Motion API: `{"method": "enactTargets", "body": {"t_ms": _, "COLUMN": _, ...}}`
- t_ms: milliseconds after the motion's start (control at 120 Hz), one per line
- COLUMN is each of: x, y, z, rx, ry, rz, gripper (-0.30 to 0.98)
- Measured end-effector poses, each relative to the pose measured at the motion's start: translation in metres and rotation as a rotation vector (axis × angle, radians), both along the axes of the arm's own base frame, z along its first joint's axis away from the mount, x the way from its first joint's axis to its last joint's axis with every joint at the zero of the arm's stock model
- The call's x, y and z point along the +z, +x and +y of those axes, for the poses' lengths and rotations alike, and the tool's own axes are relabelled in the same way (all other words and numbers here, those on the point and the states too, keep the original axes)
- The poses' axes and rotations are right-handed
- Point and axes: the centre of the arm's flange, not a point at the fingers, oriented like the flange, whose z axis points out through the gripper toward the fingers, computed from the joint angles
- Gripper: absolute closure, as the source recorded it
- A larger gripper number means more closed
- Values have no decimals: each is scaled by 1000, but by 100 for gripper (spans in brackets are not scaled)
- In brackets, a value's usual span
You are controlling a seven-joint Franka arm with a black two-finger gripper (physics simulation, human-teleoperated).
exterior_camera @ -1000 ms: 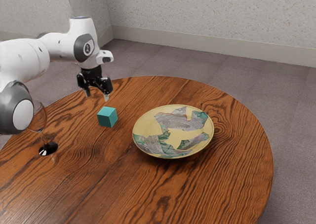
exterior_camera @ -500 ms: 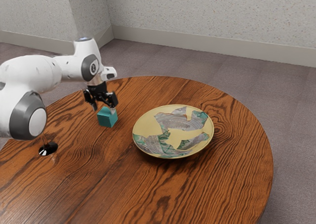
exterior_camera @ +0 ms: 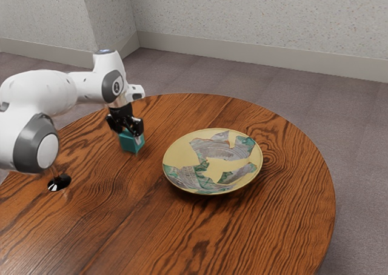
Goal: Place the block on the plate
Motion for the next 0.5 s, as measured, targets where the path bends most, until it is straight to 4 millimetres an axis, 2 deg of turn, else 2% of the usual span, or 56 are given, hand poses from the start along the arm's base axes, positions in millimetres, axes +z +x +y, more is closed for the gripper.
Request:
{"method": "enactTargets", "body": {"t_ms": 133, "x": 50, "y": -1, "z": -18, "rx": -23, "ry": 3, "rz": -50, "gripper": 38}}
{"method": "enactTargets", "body": {"t_ms": 233, "x": 87, "y": -11, "z": -46, "rx": -53, "ry": -9, "rz": -76, "gripper": 39}}
{"method": "enactTargets", "body": {"t_ms": 292, "x": 105, "y": -20, "z": -69, "rx": -80, "ry": -19, "rz": -84, "gripper": 40}}
{"method": "enactTargets", "body": {"t_ms": 408, "x": 129, "y": -31, "z": -118, "rx": -145, "ry": -33, "rz": -96, "gripper": 40}}
{"method": "enactTargets", "body": {"t_ms": 500, "x": 134, "y": -34, "z": -155, "rx": -196, "ry": -41, "rz": -95, "gripper": 40}}
